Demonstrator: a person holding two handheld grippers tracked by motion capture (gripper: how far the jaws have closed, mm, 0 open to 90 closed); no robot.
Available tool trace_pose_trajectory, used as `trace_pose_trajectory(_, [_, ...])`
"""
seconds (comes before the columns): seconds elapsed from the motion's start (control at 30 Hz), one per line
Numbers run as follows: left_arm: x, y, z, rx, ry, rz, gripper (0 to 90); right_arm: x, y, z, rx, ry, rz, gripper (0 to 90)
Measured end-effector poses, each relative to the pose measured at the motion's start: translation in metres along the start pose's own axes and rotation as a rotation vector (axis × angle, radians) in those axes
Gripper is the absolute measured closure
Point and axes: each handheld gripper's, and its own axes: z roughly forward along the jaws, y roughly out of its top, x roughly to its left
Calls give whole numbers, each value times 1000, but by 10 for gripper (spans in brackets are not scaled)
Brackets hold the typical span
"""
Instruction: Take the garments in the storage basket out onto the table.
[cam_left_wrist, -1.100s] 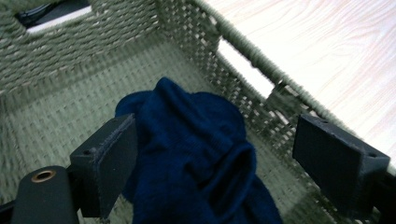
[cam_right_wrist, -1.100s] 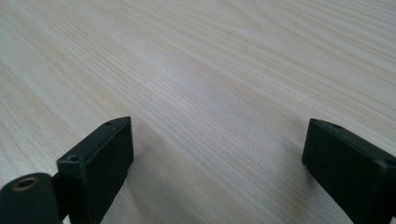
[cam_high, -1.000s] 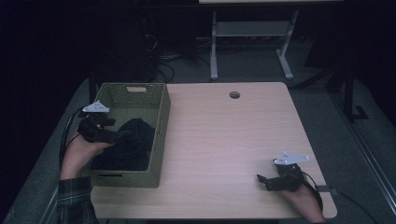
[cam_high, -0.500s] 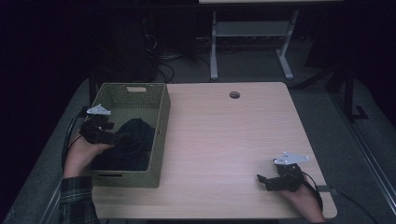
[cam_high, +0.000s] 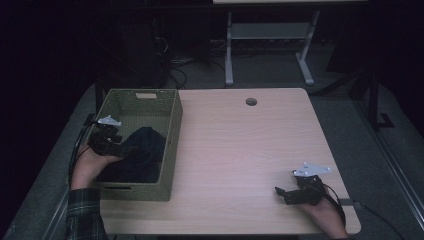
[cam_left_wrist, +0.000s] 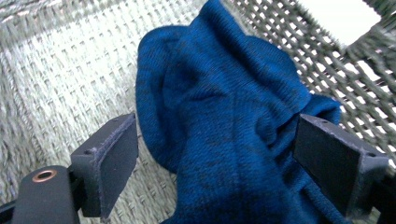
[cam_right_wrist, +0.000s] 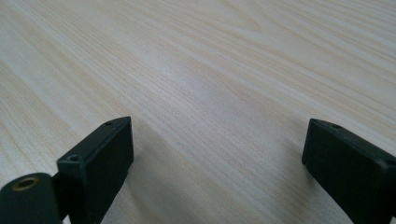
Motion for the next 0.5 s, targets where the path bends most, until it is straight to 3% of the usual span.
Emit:
trace_pose_trajectory(0.17, [2, -2, 4, 24, -5, -2, 161, 0, 0, 0, 0, 0, -1, 86])
trace_pose_trajectory(0.37, [1, -3, 8, 57, -15, 14, 279, 0, 0, 0, 0, 0, 0, 86])
trace_pose_trajectory(0.43, [1, -3, 7, 61, -33, 16, 424, 0, 0, 0, 0, 0, 0, 86])
trace_pose_trajectory(0.47, [1, -3, 7, 63, -42, 21, 424, 0, 0, 0, 0, 0, 0, 86])
trace_pose_trajectory(0.5, [0, -3, 7, 68, -52, 24, 484, 0, 0, 0, 0, 0, 0, 86])
